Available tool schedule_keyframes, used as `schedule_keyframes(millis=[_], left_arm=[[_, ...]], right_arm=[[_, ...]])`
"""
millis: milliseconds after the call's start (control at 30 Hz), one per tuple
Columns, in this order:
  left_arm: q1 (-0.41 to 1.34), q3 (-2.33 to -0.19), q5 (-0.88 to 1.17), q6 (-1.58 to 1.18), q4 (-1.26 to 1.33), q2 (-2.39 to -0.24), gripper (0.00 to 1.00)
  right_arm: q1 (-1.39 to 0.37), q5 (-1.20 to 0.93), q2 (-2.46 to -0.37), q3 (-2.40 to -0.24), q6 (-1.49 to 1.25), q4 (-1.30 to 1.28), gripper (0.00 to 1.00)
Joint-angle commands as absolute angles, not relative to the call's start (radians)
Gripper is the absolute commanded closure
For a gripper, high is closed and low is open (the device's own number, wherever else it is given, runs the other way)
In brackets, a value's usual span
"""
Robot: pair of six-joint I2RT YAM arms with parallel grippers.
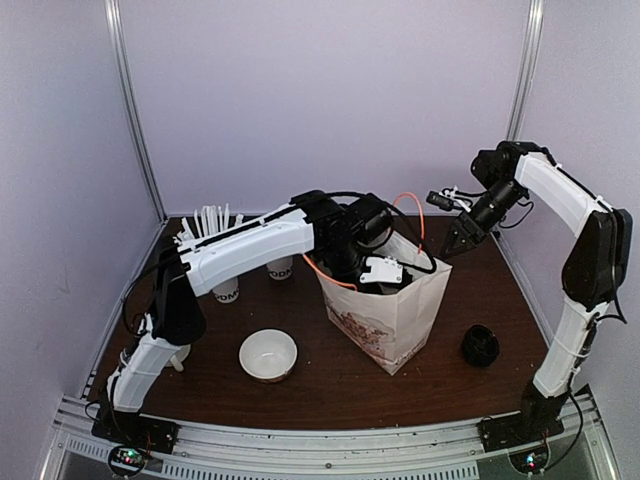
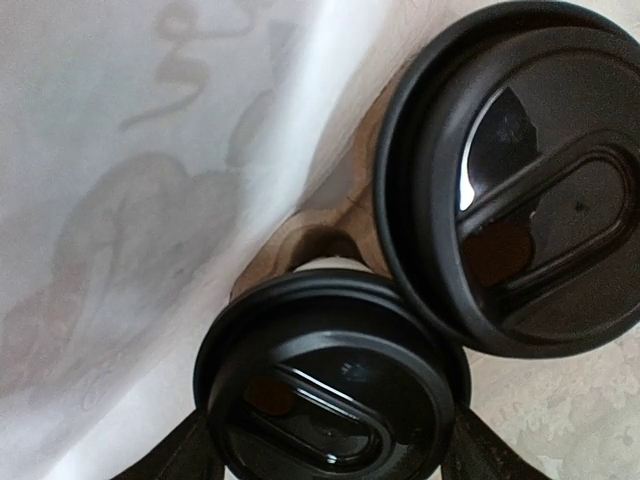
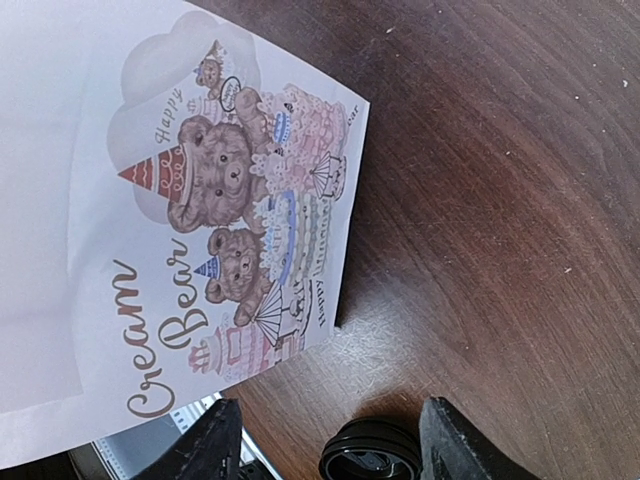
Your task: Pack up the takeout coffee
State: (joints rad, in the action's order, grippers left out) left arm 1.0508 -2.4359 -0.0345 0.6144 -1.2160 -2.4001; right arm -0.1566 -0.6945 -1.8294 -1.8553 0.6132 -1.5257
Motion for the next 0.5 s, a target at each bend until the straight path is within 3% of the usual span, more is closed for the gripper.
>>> schedule_keyframes(millis=[0, 167, 467], left_arm=[[1.066, -2.434, 0.045, 0.561, -1.389, -2.484, 0.53], [1.063, -2.463, 0.036, 0.571, -1.376, -2.522, 0.53], [1.065, -2.447, -0.081, 0.560, -1.363, -2.413, 0.26]], right_arm=[[-0.152, -0.730, -1.804, -1.820, 0.635, -1.529, 0.36], [-0.152, -0.742, -1.789, -1.789, 0.631, -1.514, 0.36], [-0.152, -0.743, -1.758, -1.797, 0.620, -1.521, 0.36]])
